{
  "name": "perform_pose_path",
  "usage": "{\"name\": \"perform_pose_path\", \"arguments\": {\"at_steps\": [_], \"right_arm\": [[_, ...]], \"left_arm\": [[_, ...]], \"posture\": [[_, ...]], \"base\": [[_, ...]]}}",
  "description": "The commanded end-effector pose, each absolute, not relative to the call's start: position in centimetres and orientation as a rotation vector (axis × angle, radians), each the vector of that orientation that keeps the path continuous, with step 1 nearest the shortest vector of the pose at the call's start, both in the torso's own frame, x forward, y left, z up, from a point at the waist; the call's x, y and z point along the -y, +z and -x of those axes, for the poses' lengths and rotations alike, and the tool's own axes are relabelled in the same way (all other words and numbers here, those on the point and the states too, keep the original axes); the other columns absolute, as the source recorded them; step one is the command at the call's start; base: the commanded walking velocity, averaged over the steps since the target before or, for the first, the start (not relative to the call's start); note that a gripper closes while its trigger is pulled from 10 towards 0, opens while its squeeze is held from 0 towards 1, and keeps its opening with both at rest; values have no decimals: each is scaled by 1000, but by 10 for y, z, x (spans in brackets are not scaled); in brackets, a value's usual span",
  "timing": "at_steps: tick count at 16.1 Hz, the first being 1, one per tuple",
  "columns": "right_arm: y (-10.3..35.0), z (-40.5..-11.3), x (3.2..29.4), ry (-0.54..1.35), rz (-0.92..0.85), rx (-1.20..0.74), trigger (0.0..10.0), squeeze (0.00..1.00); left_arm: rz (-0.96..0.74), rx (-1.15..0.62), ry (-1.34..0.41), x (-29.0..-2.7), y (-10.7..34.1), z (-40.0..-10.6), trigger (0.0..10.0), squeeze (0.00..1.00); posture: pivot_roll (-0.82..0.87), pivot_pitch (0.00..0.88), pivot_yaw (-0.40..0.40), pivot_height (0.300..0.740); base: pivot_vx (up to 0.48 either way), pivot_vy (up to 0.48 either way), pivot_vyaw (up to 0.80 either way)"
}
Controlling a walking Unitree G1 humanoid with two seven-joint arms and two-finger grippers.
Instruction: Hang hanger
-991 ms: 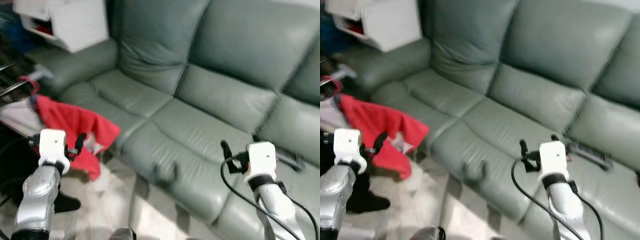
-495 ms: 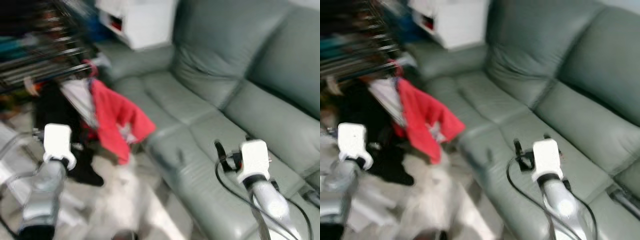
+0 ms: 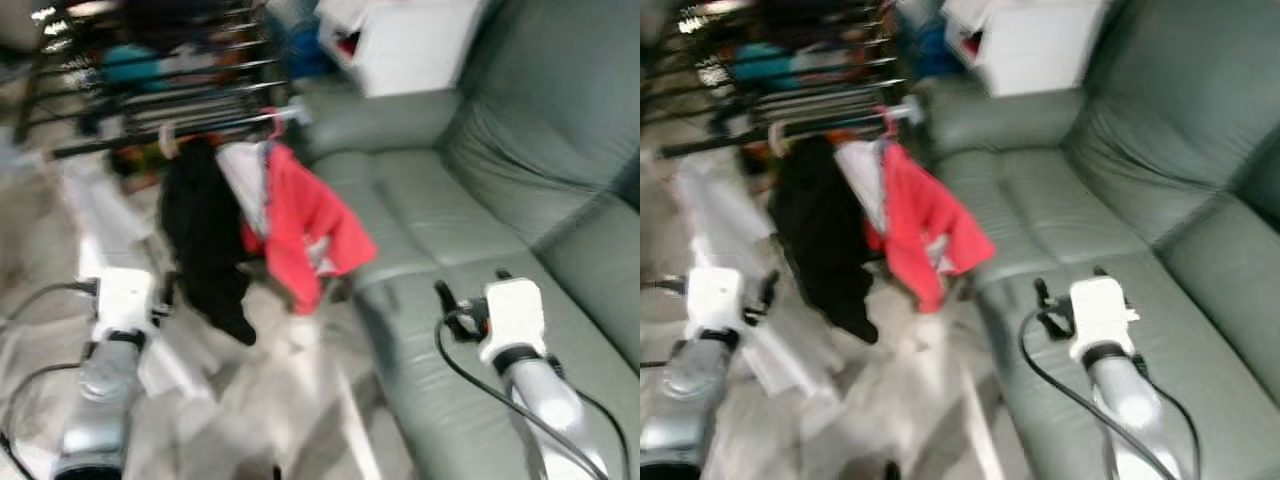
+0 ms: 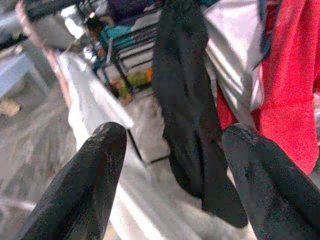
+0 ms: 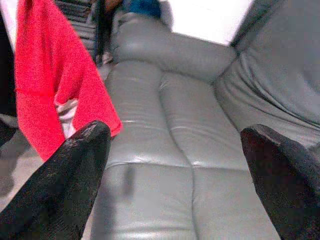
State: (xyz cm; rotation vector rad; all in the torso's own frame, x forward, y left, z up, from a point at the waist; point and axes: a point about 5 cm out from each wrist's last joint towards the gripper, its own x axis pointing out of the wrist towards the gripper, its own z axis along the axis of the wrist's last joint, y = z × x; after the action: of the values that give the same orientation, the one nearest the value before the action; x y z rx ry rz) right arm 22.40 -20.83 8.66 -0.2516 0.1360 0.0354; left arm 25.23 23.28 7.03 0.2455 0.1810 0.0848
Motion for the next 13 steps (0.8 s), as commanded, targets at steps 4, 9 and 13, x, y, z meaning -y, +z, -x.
{"name": "perform_pose_path", "arguments": {"at_steps": [4, 9, 13], "right_arm": [[89, -229, 202, 54, 242, -117, 10000, 0], [87, -237, 219, -86, 285, -144, 10000, 0], [87, -235, 221, -102, 235, -148, 10000, 0]], "left_arm": [[-214, -172, 110, -244, 76, -255, 10000, 0], [-126, -184, 52, -241, 79, -255, 10000, 0], [-121, -175, 32, -241, 82, -258, 10000, 0]], "posture": [[-63, 0, -1, 740], [-56, 0, -6, 740], [-63, 0, -3, 740]], "base": [[0, 0, 800], [0, 288, 264], [0, 480, 0]]}}
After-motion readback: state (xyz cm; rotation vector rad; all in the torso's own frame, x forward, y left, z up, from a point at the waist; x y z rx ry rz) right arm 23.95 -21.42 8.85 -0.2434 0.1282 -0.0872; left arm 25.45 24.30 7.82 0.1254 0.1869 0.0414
